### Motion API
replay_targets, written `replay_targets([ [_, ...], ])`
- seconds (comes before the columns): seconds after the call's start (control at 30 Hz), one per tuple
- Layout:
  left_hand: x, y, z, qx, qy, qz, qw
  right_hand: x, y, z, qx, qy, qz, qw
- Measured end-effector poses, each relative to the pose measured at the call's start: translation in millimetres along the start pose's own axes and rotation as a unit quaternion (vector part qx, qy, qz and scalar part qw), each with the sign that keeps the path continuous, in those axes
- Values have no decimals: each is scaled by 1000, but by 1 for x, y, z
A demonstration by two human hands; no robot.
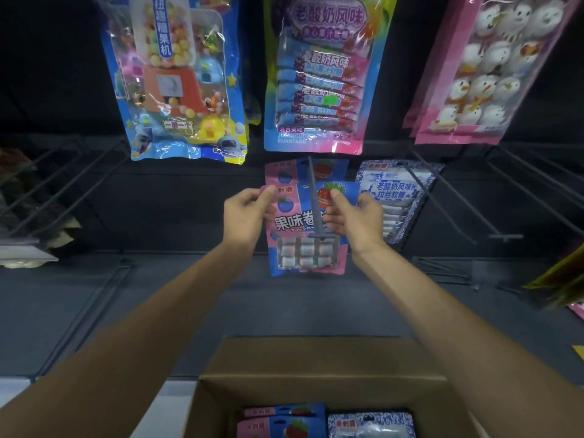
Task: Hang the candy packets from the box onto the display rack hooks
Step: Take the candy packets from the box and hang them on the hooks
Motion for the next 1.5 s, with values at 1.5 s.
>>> replay_targets([
  [1.5, -62, 60, -65, -166, -26, 196, 966, -60, 30, 78, 215, -173, 93, 957],
])
Point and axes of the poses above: each hand's wrist, its own x-axis away from the middle knuckle, its own y-axis out of the palm, z = x × y, the point moved 7 cm from there along -x, towards the middle knuckle, and after that the axes turned 15 degrees about -x, right-handed, at the moved point
